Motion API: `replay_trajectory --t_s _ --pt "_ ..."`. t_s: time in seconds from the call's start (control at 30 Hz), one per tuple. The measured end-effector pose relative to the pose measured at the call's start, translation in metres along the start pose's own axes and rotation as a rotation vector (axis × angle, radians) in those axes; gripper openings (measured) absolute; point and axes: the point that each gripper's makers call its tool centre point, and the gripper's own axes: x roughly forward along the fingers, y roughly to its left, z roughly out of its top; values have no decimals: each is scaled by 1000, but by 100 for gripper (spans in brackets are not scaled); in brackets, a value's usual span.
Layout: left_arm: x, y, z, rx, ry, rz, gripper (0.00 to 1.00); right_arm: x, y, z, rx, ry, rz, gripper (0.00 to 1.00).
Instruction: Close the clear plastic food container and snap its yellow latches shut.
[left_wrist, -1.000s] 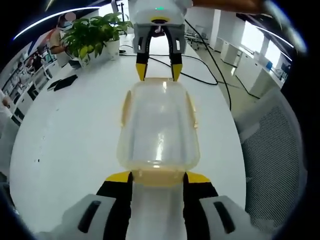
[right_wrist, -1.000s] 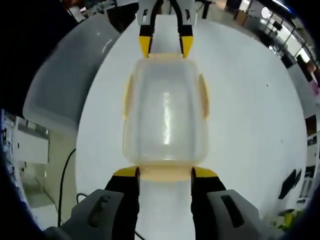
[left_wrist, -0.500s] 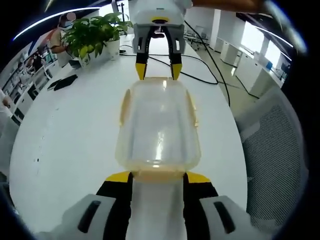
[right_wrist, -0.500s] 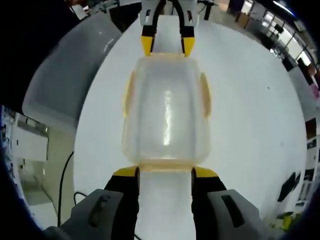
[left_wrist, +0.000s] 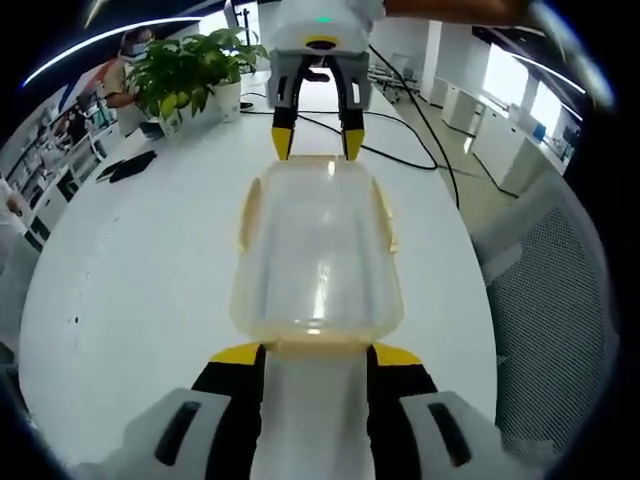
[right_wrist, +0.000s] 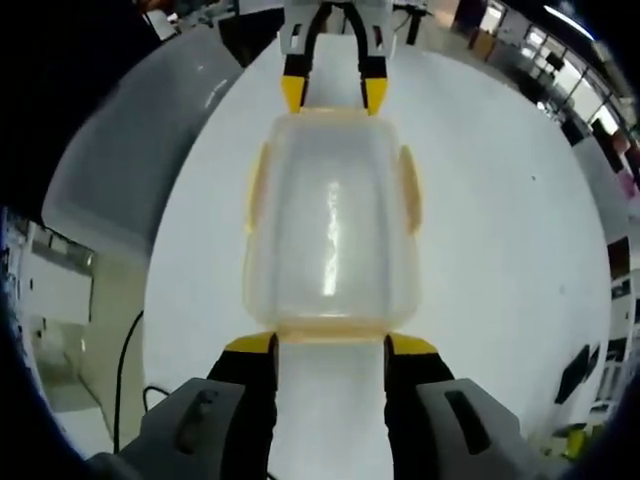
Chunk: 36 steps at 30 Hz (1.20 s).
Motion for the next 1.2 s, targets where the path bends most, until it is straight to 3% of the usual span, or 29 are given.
replay_trajectory --t_s 0.2,0.63,1.2 --pt "-2 -2 -2 4 4 3 36 0 -1 -1 8 -1 -10 43" --pt "-12 -2 -8 -37 10 22 40 -12 -2 -2 69 -5 -44 43" --pt "-40 9 -3 -233 -20 157 36 -32 1 10 238 -45 -131 38"
